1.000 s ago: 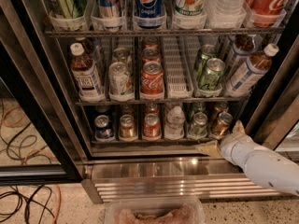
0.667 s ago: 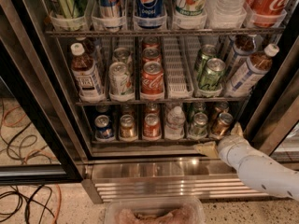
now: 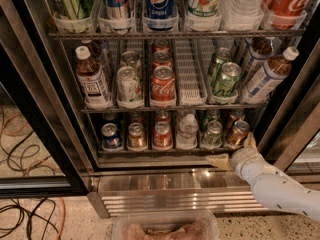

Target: Pick orange can from bottom shelf of fridge

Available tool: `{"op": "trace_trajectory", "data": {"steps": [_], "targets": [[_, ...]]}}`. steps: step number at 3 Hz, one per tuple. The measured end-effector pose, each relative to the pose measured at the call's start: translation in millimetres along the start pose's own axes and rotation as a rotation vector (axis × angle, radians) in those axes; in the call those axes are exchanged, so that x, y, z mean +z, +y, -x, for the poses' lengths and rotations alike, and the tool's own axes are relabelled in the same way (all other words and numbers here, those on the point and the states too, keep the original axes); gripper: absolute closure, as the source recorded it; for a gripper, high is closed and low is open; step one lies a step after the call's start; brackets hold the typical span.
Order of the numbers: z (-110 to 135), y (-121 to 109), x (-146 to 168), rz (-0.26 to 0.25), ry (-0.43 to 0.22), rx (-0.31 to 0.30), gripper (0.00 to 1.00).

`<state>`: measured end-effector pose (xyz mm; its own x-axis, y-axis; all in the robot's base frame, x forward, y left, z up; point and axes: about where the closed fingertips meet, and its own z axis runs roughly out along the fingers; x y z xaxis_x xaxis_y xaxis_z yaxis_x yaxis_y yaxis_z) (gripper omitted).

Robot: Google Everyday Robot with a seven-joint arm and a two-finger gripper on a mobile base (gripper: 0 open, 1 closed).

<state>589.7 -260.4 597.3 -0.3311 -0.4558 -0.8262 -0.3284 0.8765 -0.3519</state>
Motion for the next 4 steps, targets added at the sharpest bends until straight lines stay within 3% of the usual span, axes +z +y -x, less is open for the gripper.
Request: {"op": "trace_trajectory", "data": {"steps": [2,3,4], "targets": [[0.1,0.1,0.1,0.000,0.000,0.000,0.05],[-3.7,-0.6,-5.0,-0.025,0.023,0.038,0.00],[-9.3,-1.6,-9.3,-0.060,0.047,0.180,0.00]]}}
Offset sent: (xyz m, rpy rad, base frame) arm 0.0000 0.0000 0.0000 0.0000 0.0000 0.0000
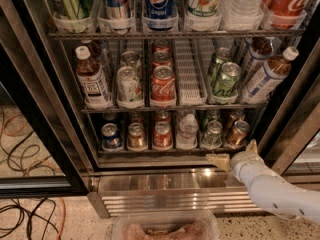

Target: Pick orange can from bottom shelf of fridge

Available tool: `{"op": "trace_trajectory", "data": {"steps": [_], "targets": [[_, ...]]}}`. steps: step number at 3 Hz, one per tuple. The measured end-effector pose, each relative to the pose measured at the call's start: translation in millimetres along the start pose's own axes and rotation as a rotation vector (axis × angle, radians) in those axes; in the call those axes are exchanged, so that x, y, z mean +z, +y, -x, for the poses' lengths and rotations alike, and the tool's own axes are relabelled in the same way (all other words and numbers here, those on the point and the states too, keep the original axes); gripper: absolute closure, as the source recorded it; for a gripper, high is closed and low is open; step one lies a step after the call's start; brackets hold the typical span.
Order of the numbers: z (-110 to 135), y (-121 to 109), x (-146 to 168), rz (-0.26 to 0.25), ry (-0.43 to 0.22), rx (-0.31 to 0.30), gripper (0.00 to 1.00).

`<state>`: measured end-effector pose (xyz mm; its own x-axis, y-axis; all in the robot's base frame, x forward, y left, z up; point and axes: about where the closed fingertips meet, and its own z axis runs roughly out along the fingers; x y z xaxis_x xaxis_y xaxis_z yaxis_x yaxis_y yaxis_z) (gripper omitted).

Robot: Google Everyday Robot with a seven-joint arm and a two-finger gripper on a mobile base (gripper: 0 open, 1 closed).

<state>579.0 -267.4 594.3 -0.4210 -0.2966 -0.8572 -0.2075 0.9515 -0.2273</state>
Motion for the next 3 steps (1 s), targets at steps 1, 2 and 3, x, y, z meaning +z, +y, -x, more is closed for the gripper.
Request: {"op": "trace_trajectory", "data": {"steps": [1,2,3], "targets": [[-1.9,-1.3,0.4,-0.007,0.008,0.032,0.00],[-2.1,2.5,2.8,-0.013,-0.033,0.100,0.00],[-19.1,23.5,10.6,-0.010,-0.117,0.207,0.00]]}}
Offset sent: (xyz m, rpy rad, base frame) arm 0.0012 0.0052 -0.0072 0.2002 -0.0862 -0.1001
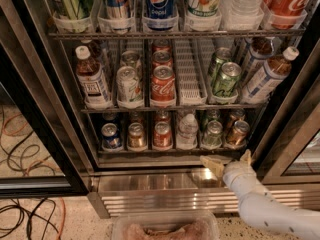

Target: Pick orange can from bottom shelf of fridge

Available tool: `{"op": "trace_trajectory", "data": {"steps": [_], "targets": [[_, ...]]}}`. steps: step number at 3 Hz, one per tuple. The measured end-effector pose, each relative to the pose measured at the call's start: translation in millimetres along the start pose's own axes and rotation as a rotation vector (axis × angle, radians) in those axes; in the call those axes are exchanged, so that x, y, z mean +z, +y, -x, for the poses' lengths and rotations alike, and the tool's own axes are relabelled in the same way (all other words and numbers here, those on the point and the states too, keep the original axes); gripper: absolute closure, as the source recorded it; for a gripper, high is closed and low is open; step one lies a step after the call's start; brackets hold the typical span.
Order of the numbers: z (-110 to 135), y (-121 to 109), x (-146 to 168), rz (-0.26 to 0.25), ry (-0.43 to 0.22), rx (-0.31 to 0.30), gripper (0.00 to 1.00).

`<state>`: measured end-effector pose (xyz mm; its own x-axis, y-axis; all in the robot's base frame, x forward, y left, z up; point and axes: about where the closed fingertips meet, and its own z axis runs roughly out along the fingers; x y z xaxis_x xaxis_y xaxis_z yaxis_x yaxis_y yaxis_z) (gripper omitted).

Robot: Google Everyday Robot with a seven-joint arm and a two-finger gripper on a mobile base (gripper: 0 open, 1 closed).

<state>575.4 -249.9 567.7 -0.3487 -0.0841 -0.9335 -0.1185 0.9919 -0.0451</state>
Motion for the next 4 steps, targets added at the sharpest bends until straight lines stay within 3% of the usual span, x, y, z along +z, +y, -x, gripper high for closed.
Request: {"op": "trace_trajectory", "data": {"steps": [1,2,3,4], "targets": [[-26.1,20.7,16.8,-0.005,-0.121,0.035,0.00],[-37.7,18.7,20.3,-0.046,-0.188,0.056,0.00],[-31.1,16.9,20.9,-0.069,-0.201,0.069,0.00],[-27.3,17.9,22.0,-0.128,-0.254,0.090,0.00]]}}
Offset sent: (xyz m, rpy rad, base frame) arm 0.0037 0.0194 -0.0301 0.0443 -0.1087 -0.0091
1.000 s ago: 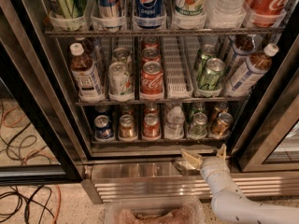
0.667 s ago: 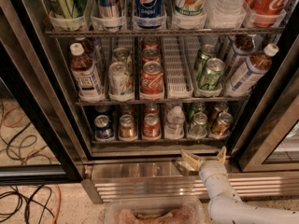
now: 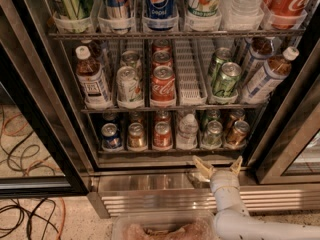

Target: Pick orange can from bottom shelf of fridge

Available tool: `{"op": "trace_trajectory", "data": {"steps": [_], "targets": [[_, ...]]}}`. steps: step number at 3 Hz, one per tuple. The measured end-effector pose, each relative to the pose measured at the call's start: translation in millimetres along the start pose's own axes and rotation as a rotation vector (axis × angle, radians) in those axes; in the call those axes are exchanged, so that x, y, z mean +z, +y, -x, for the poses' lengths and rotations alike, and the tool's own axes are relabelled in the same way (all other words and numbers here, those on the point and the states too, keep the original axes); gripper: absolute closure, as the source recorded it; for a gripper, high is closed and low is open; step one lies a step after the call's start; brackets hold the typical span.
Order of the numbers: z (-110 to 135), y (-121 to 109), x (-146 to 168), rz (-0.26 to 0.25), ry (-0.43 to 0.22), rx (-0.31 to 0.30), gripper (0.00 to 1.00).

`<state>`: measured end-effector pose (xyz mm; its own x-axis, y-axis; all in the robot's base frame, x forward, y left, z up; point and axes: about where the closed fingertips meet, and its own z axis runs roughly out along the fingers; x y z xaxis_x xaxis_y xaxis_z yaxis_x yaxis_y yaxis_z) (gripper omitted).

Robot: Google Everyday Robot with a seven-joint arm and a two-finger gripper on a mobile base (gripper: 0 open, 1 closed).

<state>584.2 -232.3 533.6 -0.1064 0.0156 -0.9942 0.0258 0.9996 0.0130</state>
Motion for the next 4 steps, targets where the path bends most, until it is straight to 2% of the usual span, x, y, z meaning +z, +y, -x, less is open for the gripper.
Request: {"op": "trace_trajectory", "data": {"steps": [1,2,3,4], "targets": [[6.3,-0.6,1.1,-0.097,-0.099,-0.015,0.00],[17.9,-12.3,-8.3,-0.203,-0.172,-0.043,0.00],[24.0,-19.1,-10.3,-0.232,-0.194,-0.047,0.00],[25.2,-18.1,-5.8,-0.231,-0.200,-0.035,0.00]]}}
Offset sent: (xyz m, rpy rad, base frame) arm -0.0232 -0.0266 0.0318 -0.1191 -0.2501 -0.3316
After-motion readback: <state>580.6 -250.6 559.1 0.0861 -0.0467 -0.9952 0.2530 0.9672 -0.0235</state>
